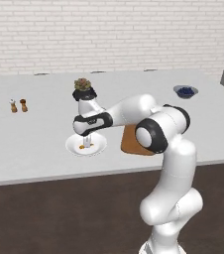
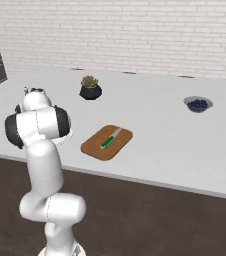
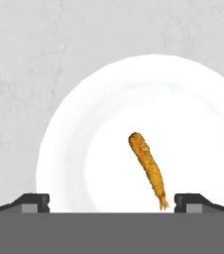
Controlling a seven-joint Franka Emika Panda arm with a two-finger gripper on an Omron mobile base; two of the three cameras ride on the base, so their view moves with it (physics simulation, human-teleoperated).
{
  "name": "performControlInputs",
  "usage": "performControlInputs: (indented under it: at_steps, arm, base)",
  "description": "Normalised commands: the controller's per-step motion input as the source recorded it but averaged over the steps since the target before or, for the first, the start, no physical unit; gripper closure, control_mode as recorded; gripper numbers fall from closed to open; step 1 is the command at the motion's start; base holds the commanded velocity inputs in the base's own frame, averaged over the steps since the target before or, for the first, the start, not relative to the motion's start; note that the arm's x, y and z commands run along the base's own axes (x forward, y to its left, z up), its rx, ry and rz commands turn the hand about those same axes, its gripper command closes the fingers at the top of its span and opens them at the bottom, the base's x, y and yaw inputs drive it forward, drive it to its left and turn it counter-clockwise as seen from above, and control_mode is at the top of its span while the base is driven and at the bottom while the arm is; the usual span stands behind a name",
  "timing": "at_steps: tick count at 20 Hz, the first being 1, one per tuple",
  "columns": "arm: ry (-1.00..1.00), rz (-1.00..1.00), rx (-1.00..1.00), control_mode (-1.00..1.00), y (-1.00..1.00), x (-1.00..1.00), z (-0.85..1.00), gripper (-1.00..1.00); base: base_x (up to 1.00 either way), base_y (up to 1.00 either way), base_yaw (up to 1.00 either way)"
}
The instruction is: Pick up the knife from the drawer and place it on the cutting board. Then place the meat from the plate to the cutting board.
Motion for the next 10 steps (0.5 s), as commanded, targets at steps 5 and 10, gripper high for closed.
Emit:
performControlInputs:
  at_steps: [5,10]
  arm:
    - [0.01,0.06,0.00,-1.00,0.00,0.00,-0.18,-1.00]
    - [0.00,0.06,0.00,-1.00,0.00,0.07,-0.22,-1.00]
  base:
    - [0.00,0.00,0.00]
    - [0.00,0.00,0.00]
